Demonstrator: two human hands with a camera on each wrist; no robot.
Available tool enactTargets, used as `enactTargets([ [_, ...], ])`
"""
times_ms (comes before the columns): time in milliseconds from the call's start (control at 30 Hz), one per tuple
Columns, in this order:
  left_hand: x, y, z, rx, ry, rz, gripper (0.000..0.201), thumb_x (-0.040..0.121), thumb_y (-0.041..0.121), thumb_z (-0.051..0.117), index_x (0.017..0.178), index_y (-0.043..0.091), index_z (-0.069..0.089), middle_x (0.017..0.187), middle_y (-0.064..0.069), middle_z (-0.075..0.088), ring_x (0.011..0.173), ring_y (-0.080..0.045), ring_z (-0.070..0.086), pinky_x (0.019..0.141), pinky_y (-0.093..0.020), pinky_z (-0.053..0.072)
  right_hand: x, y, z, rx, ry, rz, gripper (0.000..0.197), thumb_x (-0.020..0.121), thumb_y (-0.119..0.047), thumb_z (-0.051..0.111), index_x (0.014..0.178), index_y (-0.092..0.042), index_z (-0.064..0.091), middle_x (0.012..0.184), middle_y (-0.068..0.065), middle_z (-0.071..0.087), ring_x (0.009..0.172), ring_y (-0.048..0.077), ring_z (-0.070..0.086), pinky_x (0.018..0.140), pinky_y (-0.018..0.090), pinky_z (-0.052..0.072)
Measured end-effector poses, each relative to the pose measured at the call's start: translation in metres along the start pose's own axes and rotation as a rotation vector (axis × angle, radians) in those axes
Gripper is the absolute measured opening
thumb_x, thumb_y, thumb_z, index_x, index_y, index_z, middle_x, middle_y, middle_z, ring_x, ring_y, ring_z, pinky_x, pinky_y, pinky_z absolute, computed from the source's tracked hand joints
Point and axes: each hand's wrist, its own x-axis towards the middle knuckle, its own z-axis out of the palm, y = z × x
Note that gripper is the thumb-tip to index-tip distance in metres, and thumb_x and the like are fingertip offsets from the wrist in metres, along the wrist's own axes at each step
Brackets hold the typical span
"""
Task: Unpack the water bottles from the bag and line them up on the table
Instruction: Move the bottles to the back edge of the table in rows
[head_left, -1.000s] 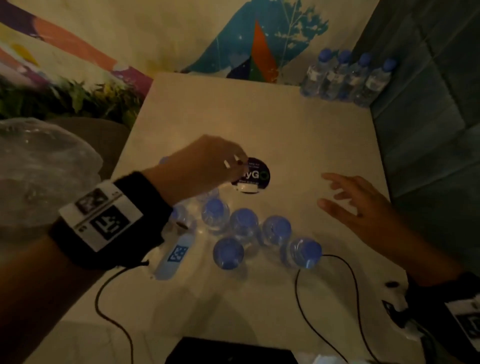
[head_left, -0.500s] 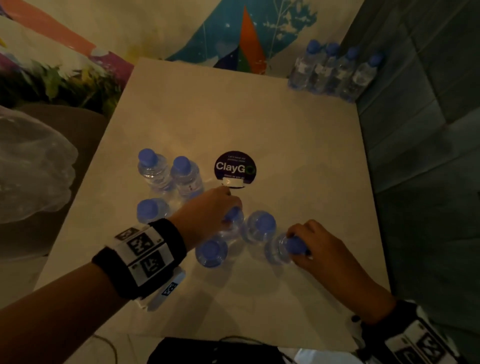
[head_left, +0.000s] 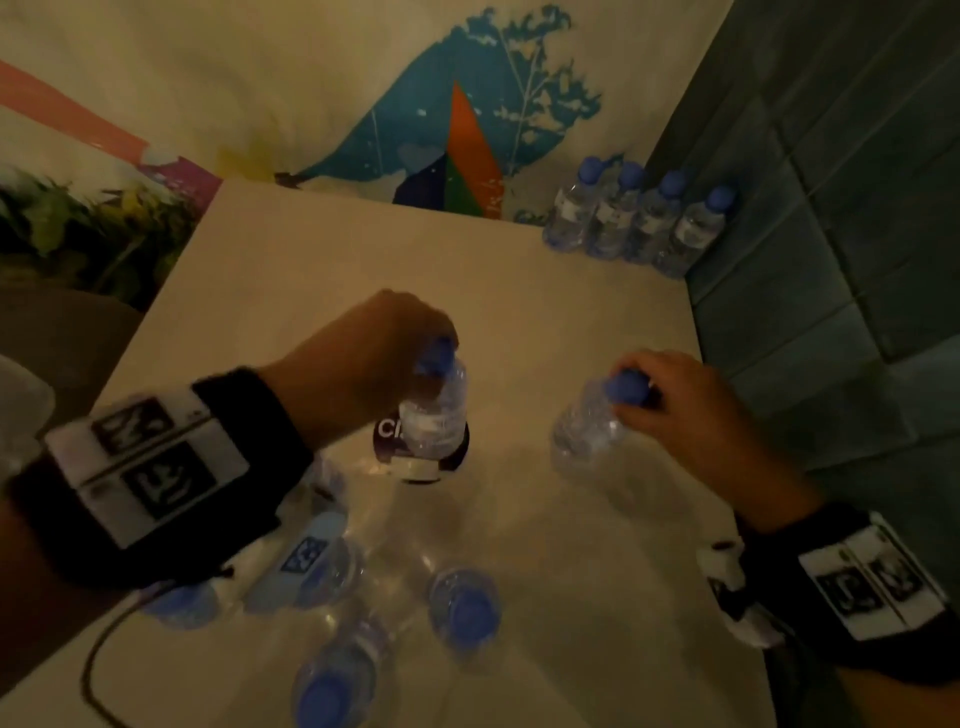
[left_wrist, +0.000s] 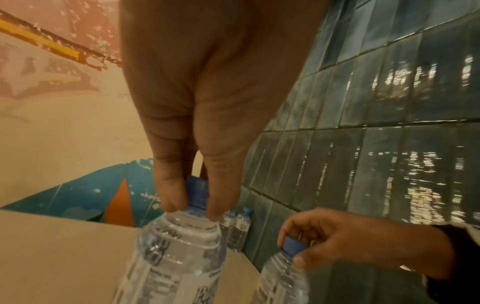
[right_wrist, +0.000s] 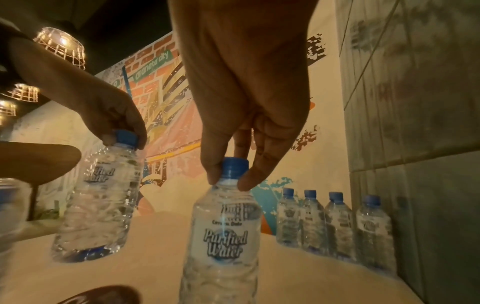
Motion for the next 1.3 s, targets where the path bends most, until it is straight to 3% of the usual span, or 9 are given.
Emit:
enactTargets([
  [233, 0.135, -0.031, -0.014, 0.061, 0.113, -0.004, 0.027, 0.076, 0.011, 0.066, 0.101, 0.000, 0.067, 0.102, -0.022, 0.070, 0.095, -0.033, 0.064, 0.082, -0.036, 0.047, 0.156, 0.012, -0.008, 0.041, 0.146, -0.135, 0.024, 0.073, -0.008, 0.069, 0.096, -0.008, 0.060, 0.095, 0.020, 0.066, 0.087, 0.035, 0.061, 0.076, 0.048, 0.050],
  [400, 0.223, -0.061, 0.001, 0.099, 0.120, -0.140, 0.017, 0.075, 0.006, 0.061, 0.088, -0.002, 0.066, 0.088, -0.020, 0.066, 0.079, -0.026, 0.057, 0.070, -0.033, 0.040, 0.243, 0.014, 0.005, -0.003, 0.115, -0.145, 0.019, 0.080, -0.004, 0.060, 0.098, 0.001, 0.058, 0.097, 0.024, 0.065, 0.090, 0.038, 0.060, 0.070, 0.036, 0.043],
  [500, 0.263, -0.076, 0.011, 0.090, 0.142, -0.176, 0.015, 0.075, 0.005, 0.059, 0.087, -0.001, 0.066, 0.094, -0.022, 0.067, 0.086, -0.033, 0.061, 0.070, -0.034, 0.039, 0.279, 0.017, 0.015, 0.007, 0.105, -0.153, 0.013, 0.083, -0.002, 0.056, 0.095, 0.001, 0.056, 0.096, 0.024, 0.063, 0.090, 0.037, 0.060, 0.067, 0.035, 0.039],
  [633, 0.301, -0.084, 0.015, 0.121, 0.188, -0.196, 0.016, 0.077, 0.003, 0.060, 0.092, -0.001, 0.065, 0.102, -0.023, 0.066, 0.094, -0.034, 0.060, 0.072, -0.033, 0.037, 0.309, 0.020, 0.021, -0.005, 0.151, -0.132, 0.010, 0.083, 0.001, 0.053, 0.092, 0.001, 0.057, 0.096, 0.021, 0.060, 0.090, 0.030, 0.057, 0.064, 0.021, 0.025],
  [767, 0.319, -0.083, 0.015, 0.115, 0.214, -0.176, 0.017, 0.079, 0.002, 0.057, 0.094, -0.004, 0.064, 0.102, -0.025, 0.066, 0.095, -0.036, 0.060, 0.076, -0.040, 0.043, 0.327, 0.026, 0.027, -0.086, 0.214, -0.115, 0.016, 0.084, -0.006, 0.051, 0.097, -0.003, 0.059, 0.108, 0.023, 0.059, 0.097, 0.038, 0.057, 0.078, 0.038, 0.040],
  [900, 0.323, -0.083, 0.017, 0.108, 0.257, -0.156, 0.012, 0.077, 0.001, 0.056, 0.085, -0.005, 0.063, 0.097, -0.028, 0.065, 0.093, -0.041, 0.059, 0.080, -0.047, 0.047, 0.331, 0.024, 0.029, -0.143, 0.249, -0.144, 0.019, 0.088, -0.005, 0.049, 0.104, -0.002, 0.059, 0.113, 0.022, 0.058, 0.102, 0.037, 0.055, 0.081, 0.040, 0.040],
  [1067, 0.330, -0.080, 0.019, 0.125, 0.279, -0.162, 0.014, 0.080, 0.004, 0.047, 0.069, 0.000, 0.055, 0.085, -0.030, 0.060, 0.080, -0.042, 0.054, 0.071, -0.047, 0.043, 0.336, 0.024, 0.030, -0.170, 0.298, -0.141, 0.016, 0.087, -0.003, 0.051, 0.101, -0.004, 0.058, 0.110, 0.021, 0.058, 0.099, 0.038, 0.057, 0.077, 0.039, 0.044],
  [1200, 0.332, -0.079, 0.019, 0.085, 0.295, -0.206, 0.016, 0.083, 0.010, 0.054, 0.092, 0.002, 0.064, 0.099, -0.024, 0.065, 0.095, -0.039, 0.060, 0.072, -0.037, 0.041, 0.338, 0.023, 0.030, -0.147, 0.316, -0.146, 0.016, 0.088, -0.004, 0.049, 0.102, -0.004, 0.058, 0.111, 0.021, 0.057, 0.098, 0.037, 0.057, 0.078, 0.040, 0.045],
  [1300, 0.335, -0.079, 0.020, 0.081, 0.293, -0.161, 0.018, 0.084, 0.005, 0.047, 0.083, -0.005, 0.061, 0.090, -0.029, 0.062, 0.094, -0.043, 0.058, 0.071, -0.042, 0.038, 0.340, 0.022, 0.030, -0.161, 0.325, -0.141, 0.017, 0.088, -0.003, 0.051, 0.103, -0.003, 0.057, 0.113, 0.021, 0.057, 0.100, 0.037, 0.058, 0.080, 0.041, 0.046],
])
